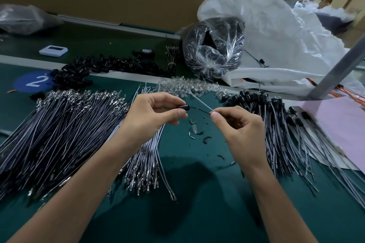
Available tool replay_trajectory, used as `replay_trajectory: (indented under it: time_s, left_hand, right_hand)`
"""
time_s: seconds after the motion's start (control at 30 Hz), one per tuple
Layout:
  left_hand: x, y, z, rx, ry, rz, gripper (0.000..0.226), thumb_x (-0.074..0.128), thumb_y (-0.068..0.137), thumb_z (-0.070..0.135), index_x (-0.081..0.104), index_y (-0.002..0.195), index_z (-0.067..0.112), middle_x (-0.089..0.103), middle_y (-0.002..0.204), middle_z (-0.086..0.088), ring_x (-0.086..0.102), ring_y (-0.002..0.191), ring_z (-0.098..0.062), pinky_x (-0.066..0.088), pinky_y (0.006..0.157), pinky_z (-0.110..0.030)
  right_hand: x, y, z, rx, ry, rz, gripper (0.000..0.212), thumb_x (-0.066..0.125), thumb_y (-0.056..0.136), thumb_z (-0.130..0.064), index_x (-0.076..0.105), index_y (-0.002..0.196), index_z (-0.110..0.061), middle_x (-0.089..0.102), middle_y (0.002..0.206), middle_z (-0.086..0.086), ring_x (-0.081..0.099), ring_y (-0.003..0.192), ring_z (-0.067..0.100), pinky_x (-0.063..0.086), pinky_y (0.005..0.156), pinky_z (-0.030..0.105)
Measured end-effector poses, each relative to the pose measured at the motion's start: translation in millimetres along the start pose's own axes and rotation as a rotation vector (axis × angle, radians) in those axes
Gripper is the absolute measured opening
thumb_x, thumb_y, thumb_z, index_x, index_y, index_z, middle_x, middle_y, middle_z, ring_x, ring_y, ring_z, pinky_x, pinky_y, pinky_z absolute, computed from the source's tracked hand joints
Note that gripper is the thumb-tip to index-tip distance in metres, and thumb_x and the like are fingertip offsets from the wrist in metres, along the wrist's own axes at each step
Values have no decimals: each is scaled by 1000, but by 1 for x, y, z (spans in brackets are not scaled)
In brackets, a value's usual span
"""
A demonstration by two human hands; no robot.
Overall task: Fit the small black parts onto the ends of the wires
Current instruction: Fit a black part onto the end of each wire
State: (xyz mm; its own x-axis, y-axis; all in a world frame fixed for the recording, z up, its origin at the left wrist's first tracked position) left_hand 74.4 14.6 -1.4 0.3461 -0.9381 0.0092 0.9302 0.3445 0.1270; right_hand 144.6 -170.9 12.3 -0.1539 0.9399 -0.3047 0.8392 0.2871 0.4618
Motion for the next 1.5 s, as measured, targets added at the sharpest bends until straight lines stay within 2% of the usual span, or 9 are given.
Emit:
replay_trajectory:
  time_s: [0.23, 0.5, 0.7, 0.83, 1.0, 1.1, 1.33, 1.43, 1.5]
  left_hand:
    - [4, -1, -2, -1, -1, -34, 20, 77, 74, -1, 74, 90, 11, 77, 85, -5, 75, 82, -18, 58, 70, -20]
    - [2, 0, -1, 39, -6, -23, 25, 80, 69, -1, 77, 85, 17, 78, 86, -2, 75, 82, -15, 55, 73, -16]
    - [6, 0, 0, 43, -15, -48, 25, 79, 70, -6, 75, 87, 12, 78, 87, -3, 75, 84, -16, 56, 74, -17]
    - [11, -1, -1, 49, -3, -71, 25, 80, 69, -5, 76, 86, 13, 78, 85, -3, 75, 81, -15, 55, 73, -16]
    - [17, -1, -3, 46, -18, -101, 27, 81, 67, 2, 76, 91, 14, 78, 88, -2, 75, 83, -15, 55, 74, -16]
    - [15, -1, -2, 55, -18, -94, 26, 78, 72, -4, 76, 92, 11, 78, 88, -2, 75, 84, -14, 55, 74, -16]
    - [14, -1, -1, 69, -5, -73, 22, 80, 70, -4, 74, 88, 7, 78, 85, -6, 75, 80, -19, 58, 75, -22]
    - [15, -3, 1, 77, -9, -65, 24, 83, 65, 4, 75, 87, 11, 77, 84, -6, 75, 80, -21, 58, 73, -22]
    - [16, -3, 2, 85, -7, -57, 26, 83, 59, 13, 75, 84, 14, 77, 82, -5, 75, 77, -19, 58, 71, -20]
  right_hand:
    - [9, 0, -1, -7, 13, -61, 10, 75, 83, -8, 77, 81, -18, 67, 71, -9, 59, 62, 4, 42, 61, 14]
    - [14, -2, -1, 11, 41, -114, 16, 74, 83, -4, 76, 75, -18, 64, 67, -7, 54, 59, 1, 40, 59, 14]
    - [16, -3, 1, 44, 32, -137, 14, 73, 84, -7, 74, 75, -18, 66, 69, -4, 53, 59, 1, 40, 60, 15]
    - [20, -4, 0, 28, 13, -158, 10, 73, 86, -11, 74, 79, -18, 64, 65, -10, 52, 57, 3, 40, 58, 18]
    - [22, -5, -2, -15, -23, -155, 11, 73, 86, -9, 73, 80, -18, 67, 70, -2, 57, 60, 8, 46, 59, 24]
    - [22, -5, -2, -32, -31, -155, 11, 72, 86, -8, 73, 81, -18, 66, 72, -2, 57, 61, 9, 45, 59, 24]
    - [20, -6, -7, -90, -83, -130, 11, 71, 87, -9, 72, 81, -18, 65, 73, -4, 56, 64, 9, 40, 60, 19]
    - [19, -7, -5, -75, -70, -97, 9, 70, 88, -10, 73, 82, -17, 66, 74, -1, 59, 65, 13, 44, 60, 25]
    - [19, -7, -2, -34, -31, -76, 9, 70, 89, -10, 73, 82, -15, 67, 72, 0, 57, 61, 10, 43, 59, 24]
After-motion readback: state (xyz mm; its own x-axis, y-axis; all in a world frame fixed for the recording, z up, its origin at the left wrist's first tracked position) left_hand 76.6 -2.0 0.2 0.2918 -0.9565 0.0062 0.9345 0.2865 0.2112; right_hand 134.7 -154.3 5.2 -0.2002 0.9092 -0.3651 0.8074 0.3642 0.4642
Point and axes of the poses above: each hand's wrist, its own y-axis towards the middle knuckle, its own x-axis out of the palm, z = x × y, the point moved 9 cm from there along y, towards the middle knuckle
